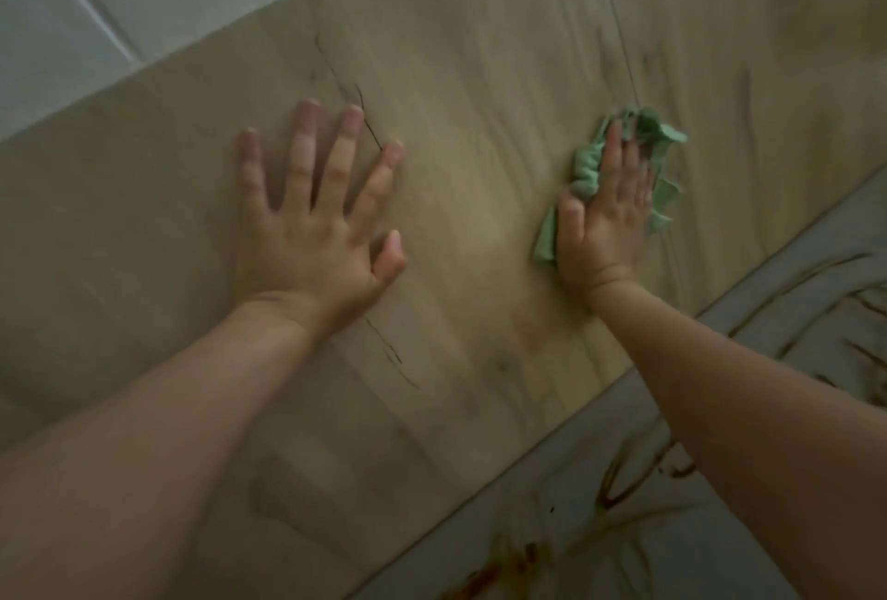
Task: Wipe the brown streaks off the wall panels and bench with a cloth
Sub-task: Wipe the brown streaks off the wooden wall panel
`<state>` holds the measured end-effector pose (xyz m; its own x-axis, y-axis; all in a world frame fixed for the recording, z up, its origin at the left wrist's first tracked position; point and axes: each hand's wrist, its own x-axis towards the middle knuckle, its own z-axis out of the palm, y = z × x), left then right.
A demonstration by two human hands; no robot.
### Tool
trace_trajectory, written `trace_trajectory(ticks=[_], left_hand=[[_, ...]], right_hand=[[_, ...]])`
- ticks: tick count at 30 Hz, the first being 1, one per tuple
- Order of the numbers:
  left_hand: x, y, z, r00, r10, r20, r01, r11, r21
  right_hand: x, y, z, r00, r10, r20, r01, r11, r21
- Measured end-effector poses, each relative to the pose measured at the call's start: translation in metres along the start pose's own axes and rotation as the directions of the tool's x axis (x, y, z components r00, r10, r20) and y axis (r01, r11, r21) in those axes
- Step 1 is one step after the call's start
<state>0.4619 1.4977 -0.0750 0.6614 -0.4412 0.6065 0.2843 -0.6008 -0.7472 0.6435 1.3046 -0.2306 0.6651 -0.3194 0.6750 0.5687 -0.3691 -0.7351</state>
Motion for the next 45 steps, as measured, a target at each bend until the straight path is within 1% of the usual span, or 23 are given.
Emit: trace_trajectory(ticks=[3,5,6,7,8,10,11,13,15,17,19,21,22,24,26,28,31,33,35,37,40,43,45], left_hand=[[0.002,-0.001,-0.004,1.000,-0.014,0.002,0.014,1.000,-0.013],[0.003,0.001,-0.005,1.000,-0.013,0.010,0.013,1.000,-0.001],[0.003,0.001,-0.004,1.000,-0.011,0.009,0.011,1.000,-0.001],[0.002,0.001,-0.004,1.000,-0.011,0.005,0.011,1.000,-0.005],[0.002,0.000,-0.003,1.000,-0.012,-0.006,0.011,1.000,-0.012],[0.000,-0.001,-0.003,1.000,-0.013,-0.022,0.013,1.000,-0.024],[0.000,-0.002,-0.003,1.000,-0.016,-0.021,0.016,0.999,-0.029],[0.000,-0.001,-0.004,1.000,-0.010,-0.002,0.010,1.000,-0.028],[0.000,0.001,-0.005,1.000,-0.011,0.026,0.011,0.999,-0.034],[0.000,0.001,-0.007,0.999,-0.026,0.044,0.027,0.999,-0.037],[0.001,0.002,-0.011,0.998,-0.033,0.061,0.036,0.998,-0.042],[0.002,0.003,-0.014,0.996,-0.027,0.083,0.031,0.998,-0.050],[0.002,0.004,-0.014,0.996,-0.026,0.085,0.030,0.998,-0.052],[0.002,0.003,-0.013,0.996,-0.032,0.081,0.036,0.998,-0.043],[0.001,0.003,-0.013,0.997,-0.038,0.065,0.040,0.999,-0.029],[0.002,0.005,-0.015,0.997,-0.029,0.071,0.031,0.999,-0.029],[0.002,0.003,-0.018,0.994,-0.032,0.109,0.039,0.997,-0.063],[0.001,0.003,-0.019,0.994,-0.034,0.101,0.040,0.997,-0.059],[0.002,0.003,-0.017,0.994,-0.031,0.106,0.037,0.998,-0.053],[0.001,0.003,-0.016,0.994,-0.040,0.106,0.045,0.998,-0.043],[0.001,0.001,-0.015,0.996,-0.037,0.084,0.040,0.999,-0.028],[0.002,0.002,-0.013,0.997,-0.029,0.066,0.031,0.999,-0.030],[0.001,0.003,-0.012,0.998,-0.029,0.051,0.031,0.999,-0.026]], right_hand=[[0.007,-0.005,-0.003,0.954,0.299,-0.028,-0.295,0.950,0.106],[-0.011,-0.042,0.004,0.949,0.314,-0.017,-0.311,0.944,0.109],[-0.032,-0.062,0.009,0.974,0.227,0.009,-0.227,0.970,0.085],[-0.060,-0.081,0.017,0.996,0.075,0.048,-0.078,0.995,0.067],[-0.090,-0.096,0.023,0.991,-0.096,0.091,0.092,0.995,0.048],[-0.131,-0.106,0.029,0.925,-0.350,0.145,0.352,0.936,0.012],[-0.139,-0.099,0.032,0.895,-0.420,0.148,0.425,0.905,-0.004],[-0.138,-0.082,0.034,0.875,-0.464,0.138,0.470,0.882,-0.015],[-0.128,-0.063,0.033,0.922,-0.373,0.103,0.377,0.926,-0.022],[-0.117,-0.040,0.028,0.991,-0.114,0.063,0.115,0.993,-0.008],[-0.104,-0.013,0.021,0.975,0.222,0.005,-0.222,0.972,0.079],[-0.097,0.007,0.017,0.827,0.562,-0.022,-0.548,0.813,0.199],[-0.095,0.009,0.016,0.737,0.675,-0.032,-0.649,0.721,0.244],[-0.101,-0.003,0.021,0.602,0.797,-0.046,-0.754,0.586,0.298],[-0.129,-0.034,0.030,0.521,0.853,-0.019,-0.809,0.501,0.309],[-0.175,-0.083,0.041,0.530,0.846,0.056,-0.819,0.494,0.292],[-0.228,-0.137,0.047,0.658,0.736,0.159,-0.749,0.620,0.235],[-0.216,-0.114,0.045,0.741,0.651,0.165,-0.670,0.703,0.236],[-0.189,-0.067,0.040,0.763,0.634,0.124,-0.645,0.736,0.203],[-0.158,-0.020,0.030,0.733,0.675,0.076,-0.675,0.711,0.198],[-0.129,0.010,0.025,0.643,0.765,0.025,-0.739,0.611,0.283],[-0.146,-0.007,0.031,0.513,0.858,-0.007,-0.807,0.485,0.338],[-0.184,-0.041,0.038,0.441,0.897,0.027,-0.853,0.410,0.322]])
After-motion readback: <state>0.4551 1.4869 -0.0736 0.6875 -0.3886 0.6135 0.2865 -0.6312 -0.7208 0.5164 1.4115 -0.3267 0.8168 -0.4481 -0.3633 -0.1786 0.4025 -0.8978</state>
